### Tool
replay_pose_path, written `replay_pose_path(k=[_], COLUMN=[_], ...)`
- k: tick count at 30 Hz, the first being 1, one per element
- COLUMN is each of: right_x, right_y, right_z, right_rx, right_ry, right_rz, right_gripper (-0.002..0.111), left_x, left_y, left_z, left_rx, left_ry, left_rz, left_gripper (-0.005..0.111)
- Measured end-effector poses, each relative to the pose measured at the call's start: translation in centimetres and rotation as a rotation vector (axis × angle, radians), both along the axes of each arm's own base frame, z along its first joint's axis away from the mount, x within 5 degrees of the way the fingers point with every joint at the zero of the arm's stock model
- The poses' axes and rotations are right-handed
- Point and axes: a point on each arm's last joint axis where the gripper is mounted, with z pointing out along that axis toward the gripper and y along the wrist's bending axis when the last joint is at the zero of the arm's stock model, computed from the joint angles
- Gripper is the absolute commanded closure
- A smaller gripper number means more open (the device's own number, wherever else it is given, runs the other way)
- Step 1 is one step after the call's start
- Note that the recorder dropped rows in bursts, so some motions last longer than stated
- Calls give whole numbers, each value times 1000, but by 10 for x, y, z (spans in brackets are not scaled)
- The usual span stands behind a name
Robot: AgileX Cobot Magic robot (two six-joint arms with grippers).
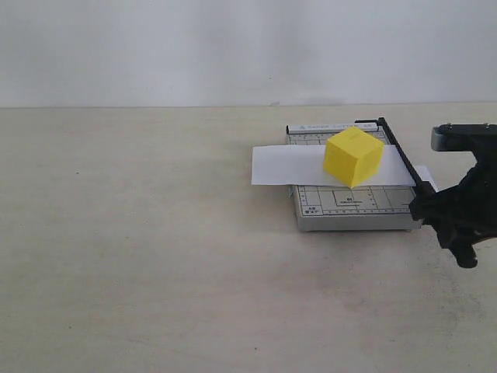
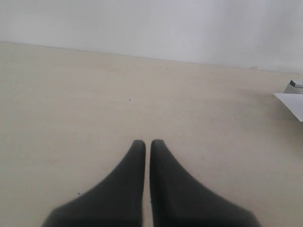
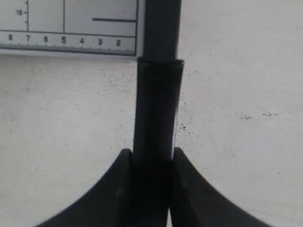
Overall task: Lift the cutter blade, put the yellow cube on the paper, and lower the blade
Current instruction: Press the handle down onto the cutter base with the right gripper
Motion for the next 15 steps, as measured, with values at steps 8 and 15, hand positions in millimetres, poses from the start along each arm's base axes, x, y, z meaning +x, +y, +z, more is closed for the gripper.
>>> replay_pose_path(k=[8, 15], right_x=[0, -4], right_y=[0, 6], right_z=[0, -9], right_rx=[-1, 29], right_ry=[-5, 47], right_rz=[20, 14], right_gripper=[85, 54], left_x=[0, 0], left_y=[0, 0], left_z=[0, 0], left_rx=[0, 0], left_ry=[0, 0], left_rz=[0, 0], left_gripper=[102, 102])
